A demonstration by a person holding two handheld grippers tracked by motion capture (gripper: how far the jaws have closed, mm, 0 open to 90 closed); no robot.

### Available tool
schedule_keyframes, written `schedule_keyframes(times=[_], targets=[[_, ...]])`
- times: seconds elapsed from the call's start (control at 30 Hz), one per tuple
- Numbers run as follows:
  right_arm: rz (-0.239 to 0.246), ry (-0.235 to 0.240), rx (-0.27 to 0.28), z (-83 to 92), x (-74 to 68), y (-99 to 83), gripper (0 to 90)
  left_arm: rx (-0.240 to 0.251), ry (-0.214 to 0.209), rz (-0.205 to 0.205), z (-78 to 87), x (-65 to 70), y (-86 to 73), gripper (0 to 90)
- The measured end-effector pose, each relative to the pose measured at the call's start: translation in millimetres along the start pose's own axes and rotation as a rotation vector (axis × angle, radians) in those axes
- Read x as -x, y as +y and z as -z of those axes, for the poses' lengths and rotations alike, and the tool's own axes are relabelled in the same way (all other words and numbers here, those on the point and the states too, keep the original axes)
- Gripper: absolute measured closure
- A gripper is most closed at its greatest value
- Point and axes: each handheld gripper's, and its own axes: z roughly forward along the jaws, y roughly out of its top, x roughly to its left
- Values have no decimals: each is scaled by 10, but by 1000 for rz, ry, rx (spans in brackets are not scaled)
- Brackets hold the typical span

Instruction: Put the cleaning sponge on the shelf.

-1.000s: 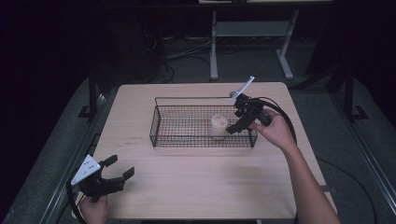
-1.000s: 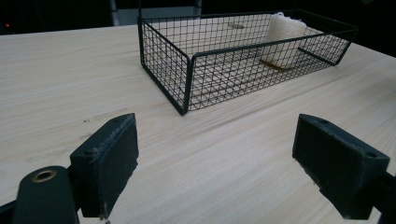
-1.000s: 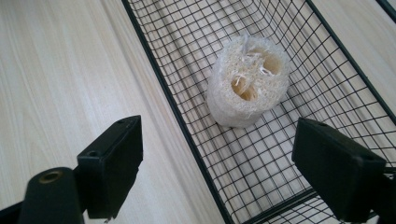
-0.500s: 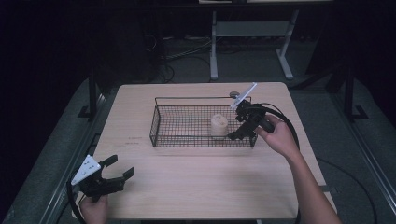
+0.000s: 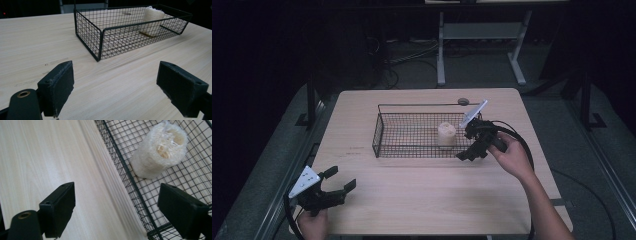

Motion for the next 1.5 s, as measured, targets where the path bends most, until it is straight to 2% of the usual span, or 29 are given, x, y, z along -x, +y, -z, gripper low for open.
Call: schedule_keyframes(times=[0.17,0.5,0.6,1.03,1.5], targets=[[30,-1,8,24,-111,-12,142,1,2,1,6,-1,0,138],[56,2,7,38,-262,-82,142,-2,3,-3,7,-1,0,138],[52,17,18,23,-300,-122,142,1,3,0,6,0,-1,138],[59,29,24,-44,-428,-301,142,-3,2,-2,9,0,-2,138],[40,60,26,-156,-493,-533,142,-4,3,-2,12,6,-4,138]])
